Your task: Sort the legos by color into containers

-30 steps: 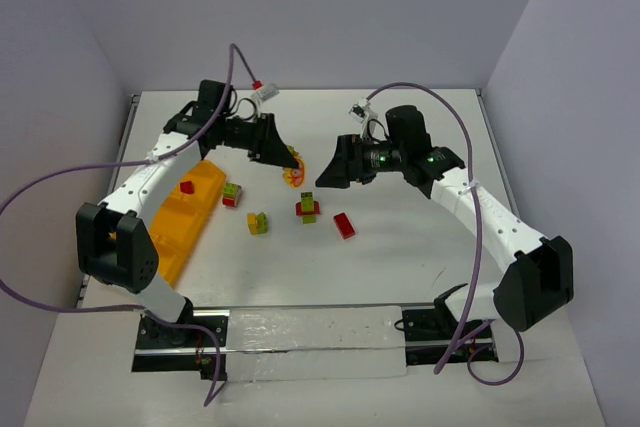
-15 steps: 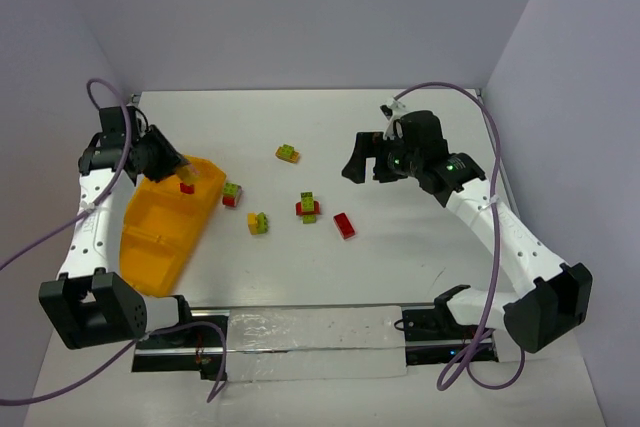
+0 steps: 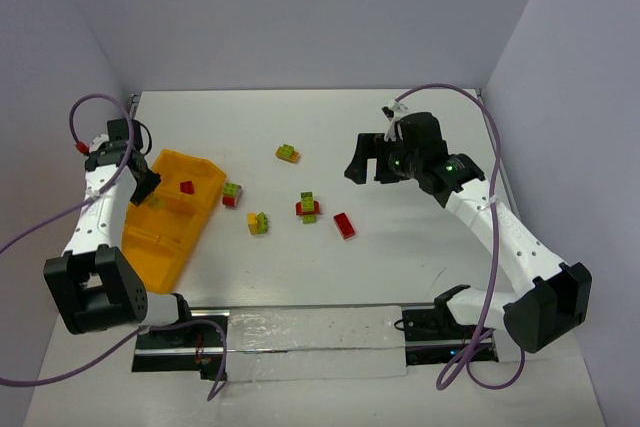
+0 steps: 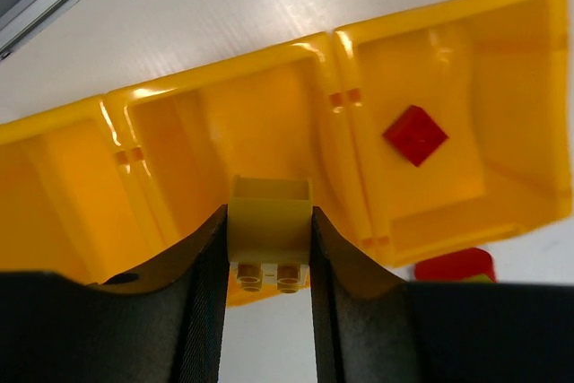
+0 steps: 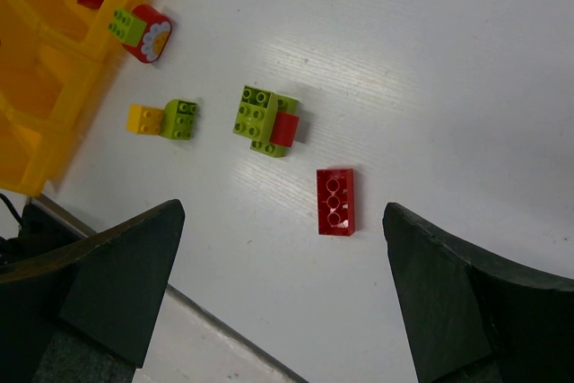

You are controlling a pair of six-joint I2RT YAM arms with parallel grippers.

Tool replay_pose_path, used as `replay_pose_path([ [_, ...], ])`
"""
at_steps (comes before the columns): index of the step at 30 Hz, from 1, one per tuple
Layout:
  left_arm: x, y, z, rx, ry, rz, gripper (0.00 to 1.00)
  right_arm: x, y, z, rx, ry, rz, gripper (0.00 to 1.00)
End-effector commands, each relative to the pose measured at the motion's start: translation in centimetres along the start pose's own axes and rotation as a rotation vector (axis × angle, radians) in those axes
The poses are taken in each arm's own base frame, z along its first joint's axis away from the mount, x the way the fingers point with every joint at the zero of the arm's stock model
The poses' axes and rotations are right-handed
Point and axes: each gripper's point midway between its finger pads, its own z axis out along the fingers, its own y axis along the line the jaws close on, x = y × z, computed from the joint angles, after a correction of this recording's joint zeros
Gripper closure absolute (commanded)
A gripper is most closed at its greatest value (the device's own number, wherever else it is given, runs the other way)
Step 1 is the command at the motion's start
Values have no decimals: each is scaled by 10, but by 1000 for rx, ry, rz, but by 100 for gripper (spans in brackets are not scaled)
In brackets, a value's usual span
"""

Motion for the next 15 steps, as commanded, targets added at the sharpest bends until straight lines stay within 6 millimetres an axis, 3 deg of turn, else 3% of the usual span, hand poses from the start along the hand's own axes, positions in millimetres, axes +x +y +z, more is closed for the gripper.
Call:
replay_pose_path([
  [1, 7, 20, 11, -102, -13, -41, 93, -4, -4, -1, 16, -17, -8, 1],
  [2, 9, 20, 12, -101, -10, -43, 86, -4, -4, 0, 16, -15, -8, 1],
  [5, 16, 22, 16, -92, -1, -44, 41, -2, -4, 1, 12, -7, -3, 1],
  [8, 16, 21, 12, -72, -3, -38, 22, -1, -3, 2, 9, -5, 2, 0],
  [11, 11, 14, 2, -20, -15, -17, 16, 0, -3, 2, 6, -3, 5, 0],
  [15, 7, -18, -24, 133, -55, 84, 18, 0, -2, 4, 2, 2, 14, 0],
])
